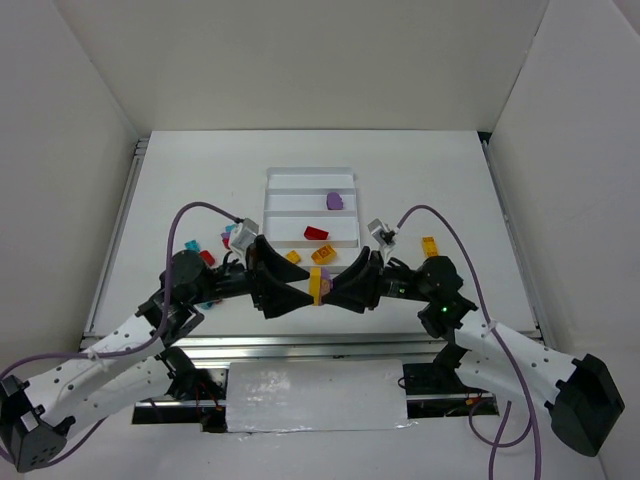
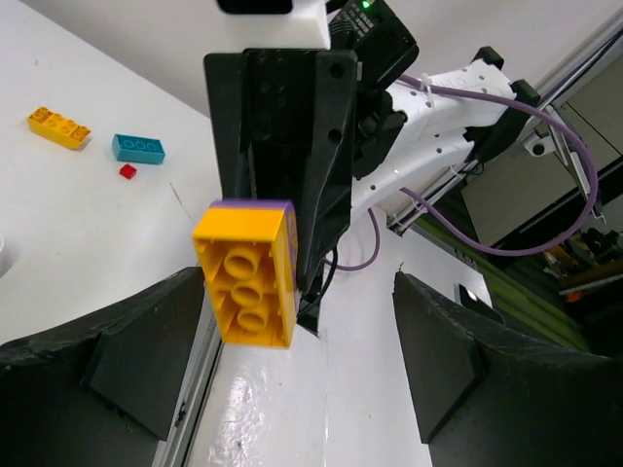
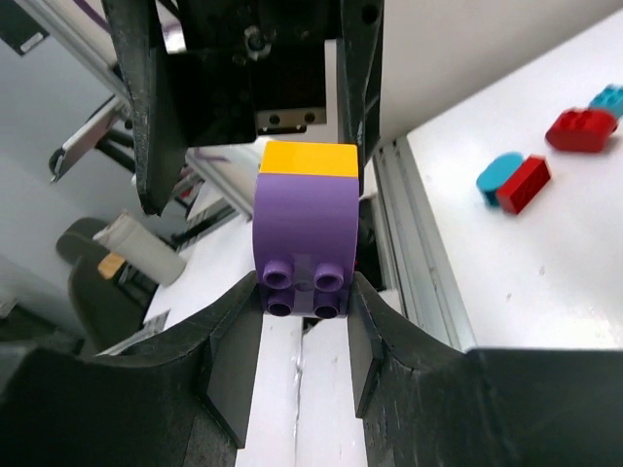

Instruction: Sort the legos into containers by color

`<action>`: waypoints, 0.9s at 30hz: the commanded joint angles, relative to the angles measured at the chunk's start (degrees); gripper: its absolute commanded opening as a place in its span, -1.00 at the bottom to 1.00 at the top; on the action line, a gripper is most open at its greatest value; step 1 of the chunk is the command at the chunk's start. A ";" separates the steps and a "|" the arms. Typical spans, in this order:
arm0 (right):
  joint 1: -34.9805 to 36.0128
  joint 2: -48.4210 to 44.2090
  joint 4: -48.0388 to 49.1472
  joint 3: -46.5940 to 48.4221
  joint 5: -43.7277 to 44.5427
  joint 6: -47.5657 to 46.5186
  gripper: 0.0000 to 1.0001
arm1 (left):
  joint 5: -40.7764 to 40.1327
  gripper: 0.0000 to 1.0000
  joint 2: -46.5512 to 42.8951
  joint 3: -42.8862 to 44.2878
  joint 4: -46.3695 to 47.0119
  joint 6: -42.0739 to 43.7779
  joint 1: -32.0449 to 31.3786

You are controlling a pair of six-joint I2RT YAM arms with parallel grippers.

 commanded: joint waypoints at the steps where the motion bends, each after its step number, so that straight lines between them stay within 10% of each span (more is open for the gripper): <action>1: 0.95 1.72 4.68 3.64 -4.35 0.17 -1.00 | 3.45 0.79 2.03 1.51 6.62 0.28 -0.26; 10: 2.10 0.50 2.92 4.17 -3.65 -2.47 -1.00 | 4.42 0.65 5.64 2.74 7.25 0.45 -0.44; 16: 2.01 0.84 -0.07 4.87 -2.34 -4.14 -1.00 | 5.65 -0.58 5.73 1.68 9.52 -0.34 -0.53; 17: 2.10 1.11 -0.33 4.96 -2.34 -4.23 -0.86 | 6.09 -0.92 5.73 1.68 9.70 -0.43 -0.62; 20: 2.10 1.55 -2.52 5.84 -2.77 -5.63 0.34 | 7.05 -1.00 5.99 2.47 9.00 -0.08 -0.70; 23: 2.01 -0.82 -3.41 5.75 -1.72 -6.95 0.77 | 7.93 -1.00 6.25 3.17 8.03 0.45 -0.70; 27: 2.10 -2.67 -6.74 7.42 0.13 -9.32 0.74 | 8.46 -1.00 6.78 3.26 8.38 0.36 -0.79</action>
